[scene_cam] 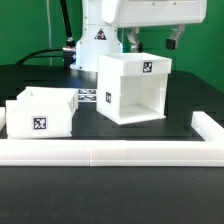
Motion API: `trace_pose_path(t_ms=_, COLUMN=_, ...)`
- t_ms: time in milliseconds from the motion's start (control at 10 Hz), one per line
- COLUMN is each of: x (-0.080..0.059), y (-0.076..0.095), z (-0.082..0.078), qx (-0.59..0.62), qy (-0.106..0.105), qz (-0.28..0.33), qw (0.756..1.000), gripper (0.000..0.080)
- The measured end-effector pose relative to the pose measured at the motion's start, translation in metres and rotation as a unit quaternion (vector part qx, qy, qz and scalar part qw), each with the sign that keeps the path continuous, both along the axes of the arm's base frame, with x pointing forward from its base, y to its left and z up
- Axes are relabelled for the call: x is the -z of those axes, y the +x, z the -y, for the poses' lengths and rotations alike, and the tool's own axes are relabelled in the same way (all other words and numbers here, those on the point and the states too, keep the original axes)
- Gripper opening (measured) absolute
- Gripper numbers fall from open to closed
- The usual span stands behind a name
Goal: Assemble drawer
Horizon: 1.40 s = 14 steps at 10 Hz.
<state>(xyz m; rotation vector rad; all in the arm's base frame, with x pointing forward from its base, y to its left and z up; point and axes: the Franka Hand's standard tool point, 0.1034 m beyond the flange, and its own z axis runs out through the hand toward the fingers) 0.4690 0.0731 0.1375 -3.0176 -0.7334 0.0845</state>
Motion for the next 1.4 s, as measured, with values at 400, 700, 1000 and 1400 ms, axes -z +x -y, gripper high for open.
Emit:
trace_pose_path(t_ms=400, x=0.01, y=-0.032, z=-0.018, qx=0.0, qy=-0.001, qz=0.014, qw=1.0, gripper=0.065)
trace_pose_path(t_ms=700, x=0.012, y=-0.033, z=-0.017, qx=-0.001, qy=0.001, qz=0.013, qw=1.0, gripper=0.065)
trace_pose_path(t_ms=1000, x=0.03, y=-0.054, z=-0.012, qx=0.001, qy=0.008, qz=0.016, qw=1.0, gripper=0.065)
trace_pose_path(t_ms=1400, x=0.038, y=-0.057, z=-0.01, qx=0.002, qy=0.008, qz=0.008, qw=1.0, gripper=0.0507)
